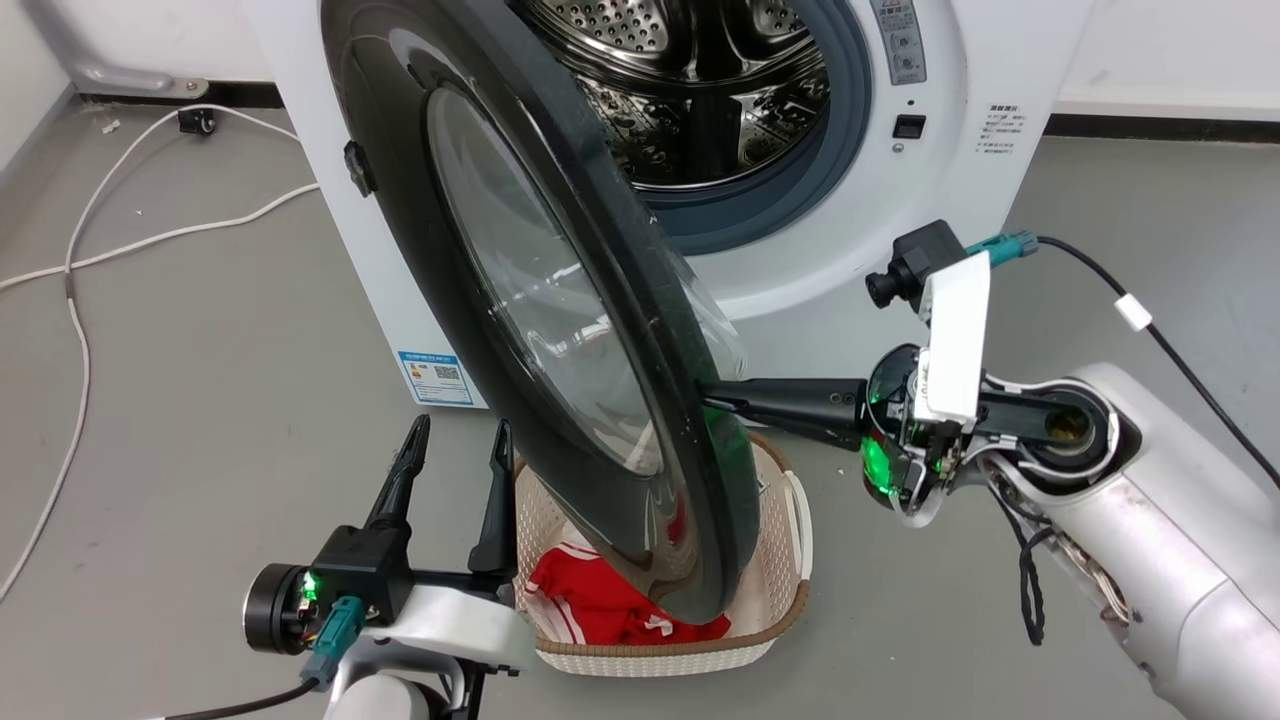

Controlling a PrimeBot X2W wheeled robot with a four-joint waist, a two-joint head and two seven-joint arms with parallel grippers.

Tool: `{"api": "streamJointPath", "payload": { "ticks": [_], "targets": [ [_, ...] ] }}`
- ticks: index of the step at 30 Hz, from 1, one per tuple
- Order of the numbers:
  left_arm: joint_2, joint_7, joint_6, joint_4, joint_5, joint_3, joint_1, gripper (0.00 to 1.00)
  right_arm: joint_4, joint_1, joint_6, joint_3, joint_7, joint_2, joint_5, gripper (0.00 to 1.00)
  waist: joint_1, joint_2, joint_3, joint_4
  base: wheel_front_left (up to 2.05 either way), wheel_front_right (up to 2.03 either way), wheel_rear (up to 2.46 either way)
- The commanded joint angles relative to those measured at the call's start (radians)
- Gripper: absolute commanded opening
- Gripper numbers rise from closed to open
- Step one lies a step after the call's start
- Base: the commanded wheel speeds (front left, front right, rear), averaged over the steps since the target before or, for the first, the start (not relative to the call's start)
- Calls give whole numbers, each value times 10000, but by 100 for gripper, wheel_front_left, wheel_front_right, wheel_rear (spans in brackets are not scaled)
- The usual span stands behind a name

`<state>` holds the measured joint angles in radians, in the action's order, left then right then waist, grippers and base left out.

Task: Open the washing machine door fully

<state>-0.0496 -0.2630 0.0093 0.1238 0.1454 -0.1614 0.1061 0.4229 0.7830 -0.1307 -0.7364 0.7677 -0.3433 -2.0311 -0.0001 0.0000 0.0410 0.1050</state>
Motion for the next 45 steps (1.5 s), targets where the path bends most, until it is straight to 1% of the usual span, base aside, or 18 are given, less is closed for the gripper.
{"api": "streamJointPath", "payload": {
  "ticks": [1,7,11,13,18,22,25,27,31,33,34,35,38,40,43,44,45],
  "targets": [
    [-13,-27,14,-31,-20,15,-133,100,-201,-181,0,-141,-124,6,-131,0,1,0,-2,18,0,0,0],
    [-13,-27,32,-43,-31,88,-167,100,-821,-489,0,-391,-1261,-144,-404,0,1,0,-38,23,0,0,0],
    [-13,-27,74,-75,0,150,-170,100,-1106,-888,0,-111,-2449,-347,-408,0,1,0,-32,-58,0,0,0],
    [-13,-27,96,-94,-10,183,-183,100,-1307,-1208,0,155,-3000,-378,-562,0,1,0,-25,-136,0,0,0],
    [-14,-27,89,-107,-67,299,-218,100,-1903,-2237,0,980,-4320,-791,-483,0,1,0,-6,-411,0,0,0],
    [-14,-27,108,-72,-100,443,-301,100,-2463,-3376,0,1720,-5198,-944,-520,0,1,0,-95,-671,0,0,0],
    [-14,-27,94,-52,-105,557,-408,100,-2752,-4337,0,2154,-5734,-1089,-340,0,1,0,-186,-837,0,0,0],
    [-14,-27,76,-45,-92,613,-428,100,-2946,-4953,0,2524,-6145,-1042,-306,0,1,0,-223,-906,0,0,0],
    [-14,-27,33,-33,-110,702,-477,100,-3184,-6121,0,3237,-7193,-924,203,0,1,0,-277,-1000,0,0,0],
    [-14,-27,32,-29,-97,749,-516,100,-3272,-6626,0,3580,-7810,-831,598,37,1,0,-305,-1028,0,0,0],
    [-16,-27,42,-23,-92,775,-536,100,-3324,-6854,0,3738,-8140,-767,783,81,1,0,-318,-1038,0,0,0],
    [-13,-27,39,-23,-88,789,-551,100,-3402,-7037,0,3855,-8415,-690,1016,100,1,0,-327,-1050,0,0,0],
    [-11,-27,26,-12,-95,836,-617,100,-3343,-7499,0,4116,-9462,-686,1930,100,1,0,-369,-1086,0,0,0],
    [-16,-27,8,0,-104,857,-637,100,-3129,-7693,0,4242,-9973,-768,2704,100,1,0,-395,-1101,0,0,0],
    [-14,-27,6,19,-87,866,-671,100,-2654,-7799,0,4652,-10283,-753,4019,100,1,0,-434,-1121,0,0,0],
    [-14,-27,7,32,-79,872,-697,100,-2483,-7785,0,4888,-10311,-669,4497,100,1,0,-448,-1129,0,0,0],
    [-13,-27,12,35,-67,870,-721,100,-2322,-7740,1,5365,-10323,-527,5116,100,1,0,-464,-1142,0,0,0]
  ]
}}
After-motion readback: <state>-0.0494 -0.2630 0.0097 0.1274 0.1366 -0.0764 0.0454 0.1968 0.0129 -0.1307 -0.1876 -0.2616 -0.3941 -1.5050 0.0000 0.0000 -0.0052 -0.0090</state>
